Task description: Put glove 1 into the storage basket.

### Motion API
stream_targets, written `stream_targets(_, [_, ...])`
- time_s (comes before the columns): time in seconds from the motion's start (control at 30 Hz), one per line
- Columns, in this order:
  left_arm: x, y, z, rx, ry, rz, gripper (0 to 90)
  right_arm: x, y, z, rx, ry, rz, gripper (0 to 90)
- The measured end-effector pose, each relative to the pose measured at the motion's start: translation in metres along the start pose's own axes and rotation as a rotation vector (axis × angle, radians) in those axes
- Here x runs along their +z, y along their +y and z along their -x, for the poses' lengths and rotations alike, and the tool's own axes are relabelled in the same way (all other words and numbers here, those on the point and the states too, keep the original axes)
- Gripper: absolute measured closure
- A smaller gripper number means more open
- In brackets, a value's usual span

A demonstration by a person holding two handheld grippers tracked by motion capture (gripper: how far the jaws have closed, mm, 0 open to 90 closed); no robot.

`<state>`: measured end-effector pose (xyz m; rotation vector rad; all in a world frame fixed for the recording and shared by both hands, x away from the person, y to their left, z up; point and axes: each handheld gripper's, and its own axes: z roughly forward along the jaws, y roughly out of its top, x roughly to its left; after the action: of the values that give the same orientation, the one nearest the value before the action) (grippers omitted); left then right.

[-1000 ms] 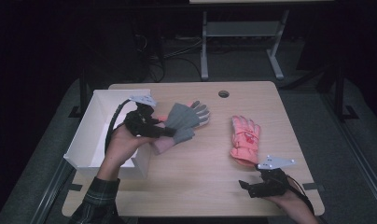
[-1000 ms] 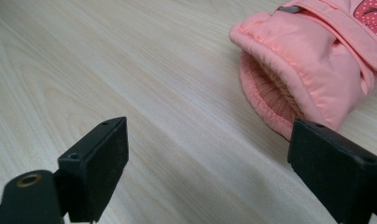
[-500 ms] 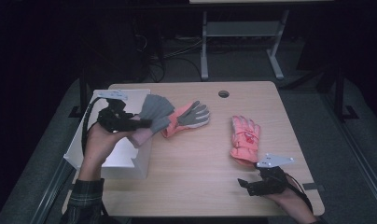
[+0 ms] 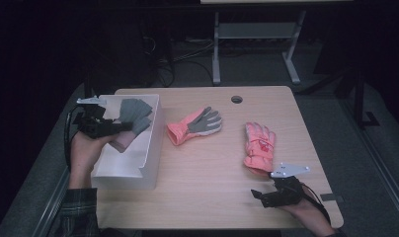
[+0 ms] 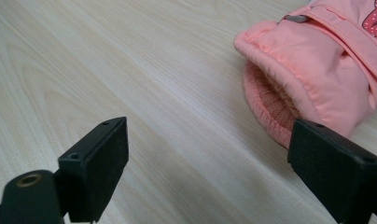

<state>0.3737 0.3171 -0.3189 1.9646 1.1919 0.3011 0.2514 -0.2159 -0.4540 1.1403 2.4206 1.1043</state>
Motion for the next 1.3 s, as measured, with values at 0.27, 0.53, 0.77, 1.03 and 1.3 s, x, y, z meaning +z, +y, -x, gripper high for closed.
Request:
stream_targets(0.27, [0.023, -0.012, -0.020, -0.038, 0.065, -0.052, 62.4, 0.000, 0.000, 0.000, -0.006, 0.002, 0.000, 12.3])
stream_targets(0.53, [0.044, -0.026, -0.040, -0.077, 0.122, -0.116, 62.0, 0.000, -0.001, -0.001, -0.005, 0.004, -0.009, 12.3])
stream_targets(0.77, [0.062, -0.037, -0.050, -0.083, 0.176, -0.189, 61.2, 0.000, -0.001, -0.001, -0.010, 0.003, -0.004, 12.3])
stream_targets(1.03, [0.076, -0.044, -0.055, -0.082, 0.191, -0.260, 58.4, 0.000, -0.001, 0.000, -0.006, 0.003, -0.006, 12.3])
stream_targets(1.3, [0.084, -0.046, -0.053, -0.077, 0.225, -0.284, 41.7, -0.001, -0.001, -0.001, -0.004, 0.005, -0.005, 12.3])
